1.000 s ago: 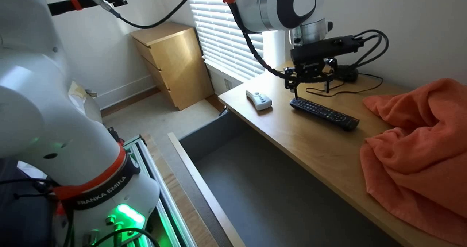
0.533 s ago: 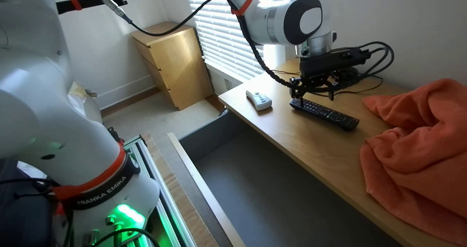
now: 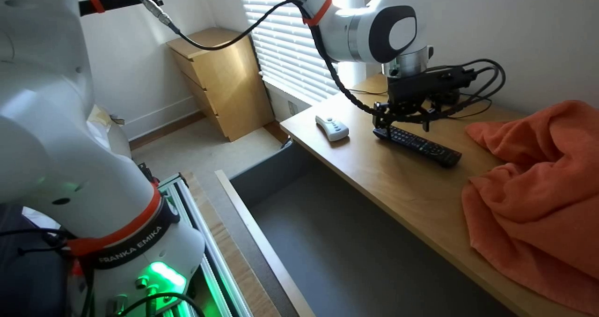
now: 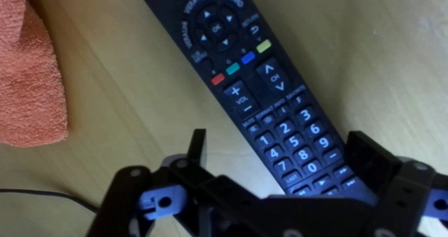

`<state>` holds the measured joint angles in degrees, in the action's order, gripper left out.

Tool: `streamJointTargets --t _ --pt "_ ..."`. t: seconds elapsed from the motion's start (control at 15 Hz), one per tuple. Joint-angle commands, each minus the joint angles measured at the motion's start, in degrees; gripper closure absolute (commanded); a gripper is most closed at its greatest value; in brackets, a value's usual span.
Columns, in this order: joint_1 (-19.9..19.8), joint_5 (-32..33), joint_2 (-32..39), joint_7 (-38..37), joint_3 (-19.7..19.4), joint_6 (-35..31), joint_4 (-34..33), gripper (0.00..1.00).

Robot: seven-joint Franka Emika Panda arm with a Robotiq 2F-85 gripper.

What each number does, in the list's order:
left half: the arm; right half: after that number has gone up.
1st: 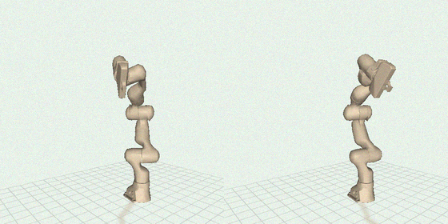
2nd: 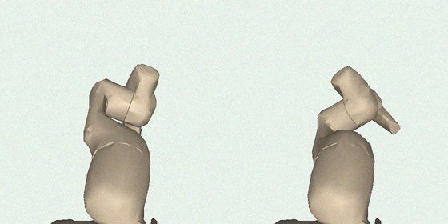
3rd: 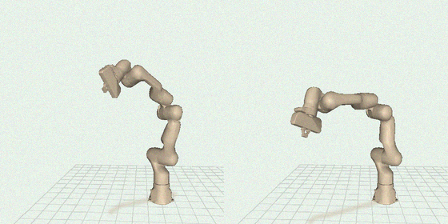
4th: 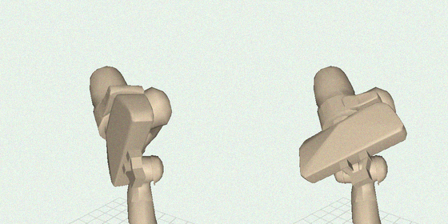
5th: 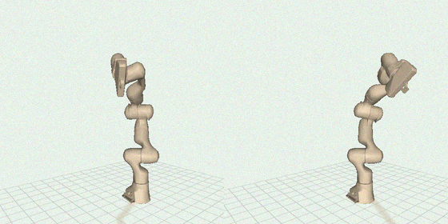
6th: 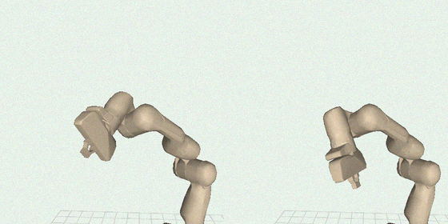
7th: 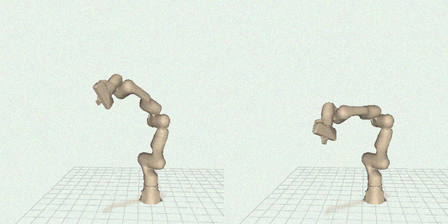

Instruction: Turn the black remote control to the right.

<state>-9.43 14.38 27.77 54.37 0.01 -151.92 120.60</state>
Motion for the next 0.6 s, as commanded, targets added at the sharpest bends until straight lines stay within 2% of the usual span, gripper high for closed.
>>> streamJointTargets --t 0.0,0.53 --pt "-1.3 -0.8 2.0 1.7 1.0 -1.2 -1.1 0.0" --pt "-1.5 -0.7 2.7 4.0 1.0 3.8 -2.8 0.0"
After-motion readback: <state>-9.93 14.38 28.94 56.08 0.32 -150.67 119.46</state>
